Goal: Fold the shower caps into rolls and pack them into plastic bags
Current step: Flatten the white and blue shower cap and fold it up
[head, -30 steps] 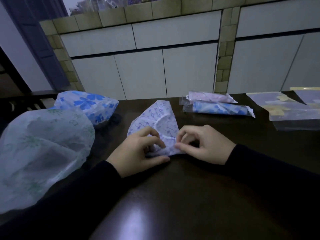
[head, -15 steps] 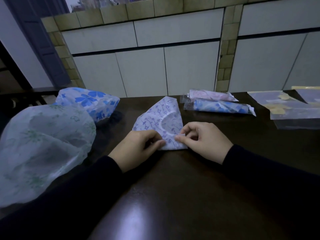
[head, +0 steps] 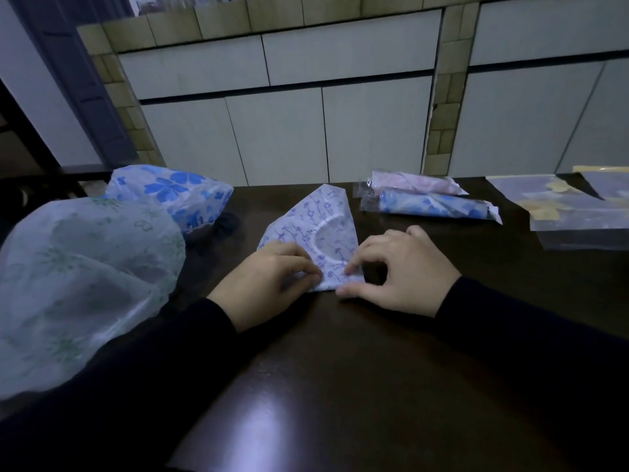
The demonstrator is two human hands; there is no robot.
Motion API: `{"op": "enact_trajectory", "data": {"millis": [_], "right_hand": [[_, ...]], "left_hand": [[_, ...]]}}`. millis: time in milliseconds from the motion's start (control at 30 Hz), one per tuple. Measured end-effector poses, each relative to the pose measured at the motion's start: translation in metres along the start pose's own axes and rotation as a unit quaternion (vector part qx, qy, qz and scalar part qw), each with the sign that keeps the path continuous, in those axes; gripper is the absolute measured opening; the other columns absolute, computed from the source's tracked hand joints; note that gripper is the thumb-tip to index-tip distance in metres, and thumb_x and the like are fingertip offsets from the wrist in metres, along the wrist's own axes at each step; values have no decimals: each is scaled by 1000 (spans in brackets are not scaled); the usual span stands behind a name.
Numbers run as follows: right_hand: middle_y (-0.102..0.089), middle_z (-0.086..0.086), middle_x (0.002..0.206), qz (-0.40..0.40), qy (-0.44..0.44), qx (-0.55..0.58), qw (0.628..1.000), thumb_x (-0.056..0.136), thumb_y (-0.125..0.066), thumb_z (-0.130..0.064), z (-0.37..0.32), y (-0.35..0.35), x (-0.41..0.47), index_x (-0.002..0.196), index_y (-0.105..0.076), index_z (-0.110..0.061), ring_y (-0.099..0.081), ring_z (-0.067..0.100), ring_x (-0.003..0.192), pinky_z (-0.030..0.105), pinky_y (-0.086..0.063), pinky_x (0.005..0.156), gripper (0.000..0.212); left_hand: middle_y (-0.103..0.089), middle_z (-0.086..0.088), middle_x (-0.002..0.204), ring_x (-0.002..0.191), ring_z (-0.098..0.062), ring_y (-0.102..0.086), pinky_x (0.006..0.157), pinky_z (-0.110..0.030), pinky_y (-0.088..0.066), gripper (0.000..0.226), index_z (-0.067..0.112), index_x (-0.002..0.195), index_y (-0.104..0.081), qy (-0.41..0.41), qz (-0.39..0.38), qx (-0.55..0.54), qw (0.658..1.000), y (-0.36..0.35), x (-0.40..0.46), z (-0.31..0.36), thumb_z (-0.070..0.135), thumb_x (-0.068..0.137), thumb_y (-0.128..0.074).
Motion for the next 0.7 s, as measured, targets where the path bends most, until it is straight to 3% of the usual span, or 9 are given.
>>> {"op": "enact_trajectory", "data": {"millis": [100,200,300,467,700], "right_hand": [[-56,-28,97,-21,3,23,999,75,-54,-73,5,1,2,98,-68,-43,-48,-3,97,31,-29,87,40],[-60,-25,92,-13,14,24,1000,81,-52,-66,5,2,2,95,-70,-42,-50,-1,92,32,-31,89,33],[-61,-22,87,-5,28,0,1000,85,-45,-65,2,2,2,95,-71,-40,-51,1,87,32,-32,89,37],[-62,-18,81,5,18,15,1000,87,-47,-63,7,0,3,84,-72,-33,-52,1,81,29,-27,83,39],[-65,-12,78,20,-50,44,998,91,-44,-57,12,-7,5,88,-68,-31,-53,2,76,28,-24,85,36]], "left_hand": [[-63,15,96,93,-4,-58,84,-29,-50,39,32,95,-73,9,-35,-30,999,1,-1,-6,62,83,-51],[-62,17,93,90,-1,-58,80,-26,-51,38,38,98,-68,30,-39,-56,997,0,-1,-10,66,76,-55],[-63,17,89,84,-1,-58,74,-15,-46,32,40,105,-66,23,-22,-69,997,1,-2,-9,56,78,-63],[-68,14,87,82,0,-64,70,-6,-42,17,25,89,-78,46,-6,-112,993,4,-3,-12,37,80,-71],[-65,16,76,75,-1,-58,66,-9,-41,10,30,86,-76,102,2,-113,988,3,2,-17,35,83,-68]]}}
Point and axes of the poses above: each hand's wrist, its own x-axis towards the middle knuckle, its own y-axis out of the back of the hand, z = x × y, the point moved 5 cm from there along x, towards the middle knuckle
